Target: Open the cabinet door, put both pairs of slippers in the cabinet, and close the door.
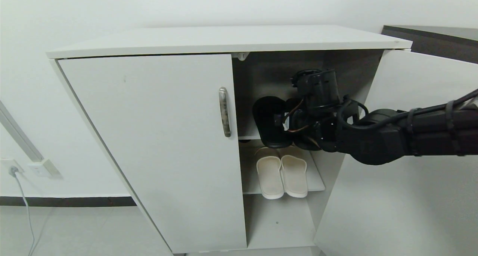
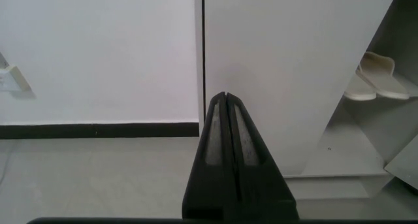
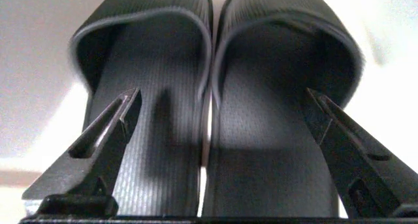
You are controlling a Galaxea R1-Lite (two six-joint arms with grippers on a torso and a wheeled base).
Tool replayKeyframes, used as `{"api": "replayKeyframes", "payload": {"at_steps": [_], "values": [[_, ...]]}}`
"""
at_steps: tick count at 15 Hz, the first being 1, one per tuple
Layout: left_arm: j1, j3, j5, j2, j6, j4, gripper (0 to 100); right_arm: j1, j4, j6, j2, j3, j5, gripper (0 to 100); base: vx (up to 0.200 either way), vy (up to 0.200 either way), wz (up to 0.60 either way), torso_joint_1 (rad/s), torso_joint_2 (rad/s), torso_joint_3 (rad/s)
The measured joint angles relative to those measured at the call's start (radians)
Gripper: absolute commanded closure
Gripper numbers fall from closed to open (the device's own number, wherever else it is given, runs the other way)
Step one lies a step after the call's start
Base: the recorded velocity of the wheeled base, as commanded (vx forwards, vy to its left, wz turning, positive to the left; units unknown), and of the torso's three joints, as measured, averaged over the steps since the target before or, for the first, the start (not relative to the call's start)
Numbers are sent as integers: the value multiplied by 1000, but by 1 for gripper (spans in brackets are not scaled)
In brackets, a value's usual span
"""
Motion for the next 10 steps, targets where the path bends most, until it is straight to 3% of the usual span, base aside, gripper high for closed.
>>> {"api": "replayKeyframes", "payload": {"at_steps": [5,9,10], "values": [[0,0,-1,0,0,0,100,50,-63,1,-145,206,-7,0,0,0,0,0,0,0],[0,0,-2,0,1,0,100,86,-307,-53,-237,435,105,0,0,0,0,0,0,0],[0,0,-3,0,1,0,100,89,-400,-72,-250,492,140,100,0,0,0,0,0,0]]}}
